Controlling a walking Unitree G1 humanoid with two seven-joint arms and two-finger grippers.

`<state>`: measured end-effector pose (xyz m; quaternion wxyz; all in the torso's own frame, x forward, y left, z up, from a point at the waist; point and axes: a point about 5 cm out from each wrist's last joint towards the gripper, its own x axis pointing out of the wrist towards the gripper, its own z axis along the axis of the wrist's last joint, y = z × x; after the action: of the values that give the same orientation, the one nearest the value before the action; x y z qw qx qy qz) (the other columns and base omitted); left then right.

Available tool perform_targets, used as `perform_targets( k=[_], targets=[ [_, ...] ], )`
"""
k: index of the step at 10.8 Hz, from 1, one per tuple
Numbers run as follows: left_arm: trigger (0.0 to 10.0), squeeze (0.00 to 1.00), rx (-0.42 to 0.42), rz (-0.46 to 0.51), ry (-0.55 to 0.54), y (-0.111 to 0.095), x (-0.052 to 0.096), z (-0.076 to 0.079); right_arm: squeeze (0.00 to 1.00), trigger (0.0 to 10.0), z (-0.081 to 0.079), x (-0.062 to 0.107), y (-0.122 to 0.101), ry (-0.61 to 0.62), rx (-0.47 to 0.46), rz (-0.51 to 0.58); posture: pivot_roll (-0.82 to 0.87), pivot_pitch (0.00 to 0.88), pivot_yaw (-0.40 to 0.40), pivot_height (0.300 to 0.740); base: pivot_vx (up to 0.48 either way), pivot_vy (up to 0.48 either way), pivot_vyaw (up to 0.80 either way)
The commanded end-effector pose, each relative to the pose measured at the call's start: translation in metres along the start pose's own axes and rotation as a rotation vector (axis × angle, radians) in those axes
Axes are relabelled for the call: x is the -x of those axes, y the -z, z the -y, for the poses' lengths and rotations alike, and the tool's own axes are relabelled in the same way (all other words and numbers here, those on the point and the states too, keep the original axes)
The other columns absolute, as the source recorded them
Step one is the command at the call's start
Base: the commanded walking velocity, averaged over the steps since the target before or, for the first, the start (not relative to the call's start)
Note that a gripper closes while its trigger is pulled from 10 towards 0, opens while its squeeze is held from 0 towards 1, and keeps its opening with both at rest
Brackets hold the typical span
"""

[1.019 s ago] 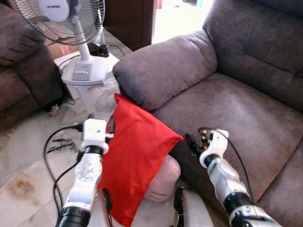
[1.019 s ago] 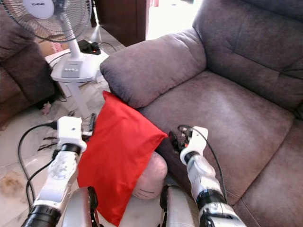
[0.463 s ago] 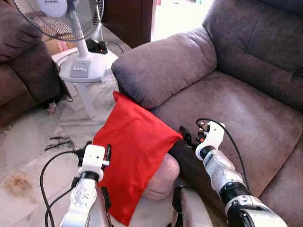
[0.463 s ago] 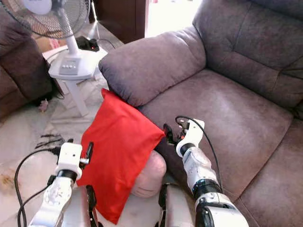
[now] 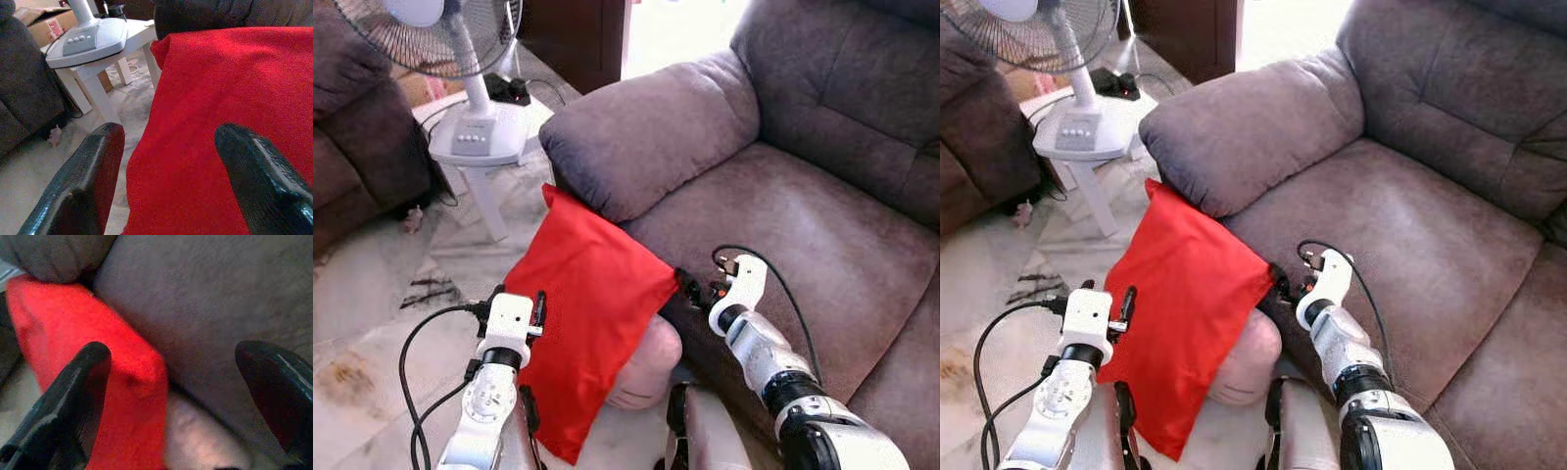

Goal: Move the pillow to the sofa from floor

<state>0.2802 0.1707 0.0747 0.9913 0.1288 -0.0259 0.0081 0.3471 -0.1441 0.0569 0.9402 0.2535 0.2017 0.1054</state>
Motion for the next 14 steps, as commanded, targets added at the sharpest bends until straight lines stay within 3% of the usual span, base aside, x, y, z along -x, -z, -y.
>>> perform_targets(
  k=[1,6,8,11,14],
  targets=[
    [10.0,0.00,0.001,-0.004,0.008,0.000,0.003,0.004,0.00,10.0,-0.003,-0.001,0.002,-0.032,-0.040,-0.017,0.06,0.172,-0.120,0.550,0.000,0.000,0.00],
    [10.0,0.00,0.009,0.000,-0.026,-0.003,0.007,0.001,0.00,10.0,-0.022,-0.006,0.012,-0.159,-0.049,-0.059,0.12,0.205,-0.159,0.550,0.000,0.000,0.00],
    [10.0,0.00,0.010,0.005,-0.045,-0.006,0.011,-0.002,0.00,10.0,-0.028,-0.009,0.011,-0.157,-0.044,-0.050,0.15,0.222,-0.168,0.550,0.000,0.000,0.00],
    [10.0,0.00,0.004,0.015,-0.071,-0.012,0.017,-0.007,0.00,10.0,-0.025,-0.011,0.001,-0.044,0.011,0.029,0.17,0.264,-0.174,0.550,0.000,0.000,0.00],
    [10.0,0.00,0.005,0.020,-0.082,-0.020,0.024,-0.007,0.00,10.0,-0.033,-0.014,-0.001,-0.060,0.000,0.044,0.19,0.316,-0.176,0.550,0.000,0.000,0.00]
  ],
)
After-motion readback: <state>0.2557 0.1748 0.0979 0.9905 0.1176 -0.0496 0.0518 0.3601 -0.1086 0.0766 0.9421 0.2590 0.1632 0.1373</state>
